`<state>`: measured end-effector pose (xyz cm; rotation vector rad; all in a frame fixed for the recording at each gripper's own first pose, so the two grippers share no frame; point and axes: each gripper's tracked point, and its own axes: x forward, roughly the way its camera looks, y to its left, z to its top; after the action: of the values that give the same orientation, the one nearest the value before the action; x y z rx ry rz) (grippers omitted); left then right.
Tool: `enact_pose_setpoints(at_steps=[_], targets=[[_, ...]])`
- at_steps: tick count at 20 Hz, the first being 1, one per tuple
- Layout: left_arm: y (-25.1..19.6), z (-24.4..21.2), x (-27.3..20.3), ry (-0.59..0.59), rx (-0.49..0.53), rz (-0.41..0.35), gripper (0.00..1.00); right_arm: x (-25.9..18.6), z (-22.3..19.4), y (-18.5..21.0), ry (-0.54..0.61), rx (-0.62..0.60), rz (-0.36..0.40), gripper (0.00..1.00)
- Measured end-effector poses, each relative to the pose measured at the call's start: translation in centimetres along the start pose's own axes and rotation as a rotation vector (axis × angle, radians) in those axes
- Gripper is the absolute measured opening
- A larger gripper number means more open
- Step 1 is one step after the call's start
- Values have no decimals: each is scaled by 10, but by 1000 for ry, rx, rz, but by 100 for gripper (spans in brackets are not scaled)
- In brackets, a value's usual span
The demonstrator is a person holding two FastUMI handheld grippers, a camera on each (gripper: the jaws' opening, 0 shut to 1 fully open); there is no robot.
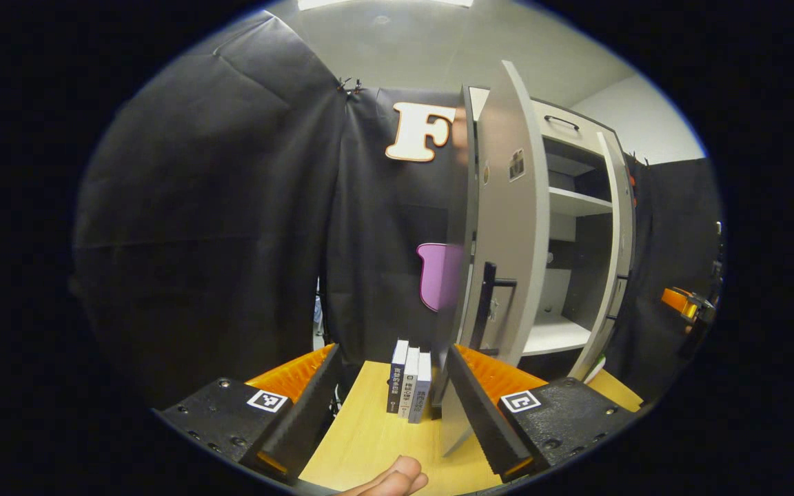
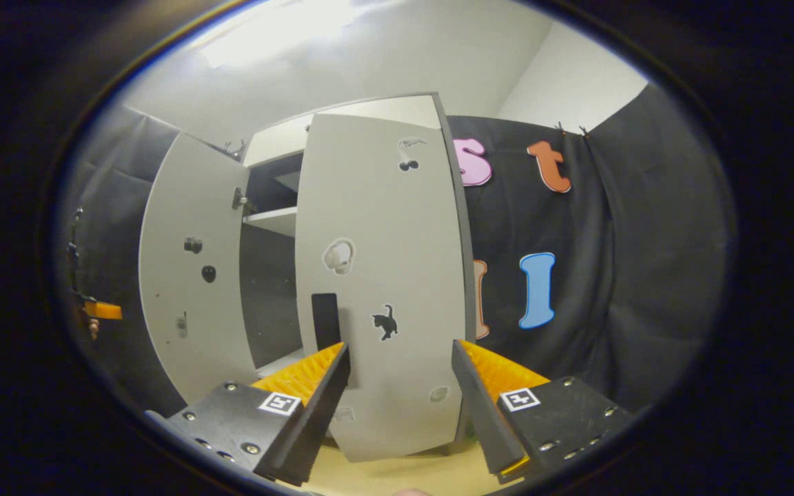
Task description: Grasp the bottle in the cabinet with the left hand and place it on the coaster, then close the right door with the right hand and the left door with the left hand.
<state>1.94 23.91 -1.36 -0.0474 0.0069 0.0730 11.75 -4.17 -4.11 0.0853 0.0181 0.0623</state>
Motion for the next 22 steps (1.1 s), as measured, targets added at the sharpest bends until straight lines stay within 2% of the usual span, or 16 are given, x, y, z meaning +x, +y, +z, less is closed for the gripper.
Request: enact_pose_setpoints(at_steps=[3, 4, 5, 7, 8, 10, 11, 12, 13, 15, 18, 20, 21, 22], targets=[[2, -6, 25, 28, -20, -33, 97, -10, -1, -3, 3, -20, -12, 90], [1, -6, 34, 28, -34, -42, 94, -12, -3, -4, 10, -25, -24, 87], [-4, -4, 43, 28, -48, -62, 97, -15, -5, -3, 16, -30, -32, 87], [-9, 4, 62, 14, -34, -87, 97, -16, -6, -2, 11, -43, -48, 90], [-13, 9, 70, 3, -19, -102, 97, -15, -6, -2, 7, -42, -58, 87], [-31, 12, 80, -1, 16, -157, 94, -13, -5, 0, -1, -25, -79, 90], [-41, 13, 82, -7, 31, -190, 97, -12, -2, 1, -13, -23, -88, 90], [-45, 16, 86, -24, 61, -188, 100, -13, 2, 1, -34, -28, -101, 87], [-45, 21, 82, -50, 94, -186, 92, -14, 4, 1, -48, -35, -113, 90], [-43, 21, 82, -63, 122, -172, 91, -19, 8, 5, -59, -36, -114, 87], [-52, 18, 80, -35, 74, -181, 92, -35, 16, 9, -66, -19, -86, 90], [-58, 14, 80, -13, 46, -195, 93, -50, 21, 7, -71, -17, -73, 87], [-64, 16, 81, -4, 50, -207, 93, -58, 22, 3, -73, -26, -80, 90], [-70, 14, 80, 8, 58, -217, 90, -66, 23, 0, -70, -26, -84, 87]])
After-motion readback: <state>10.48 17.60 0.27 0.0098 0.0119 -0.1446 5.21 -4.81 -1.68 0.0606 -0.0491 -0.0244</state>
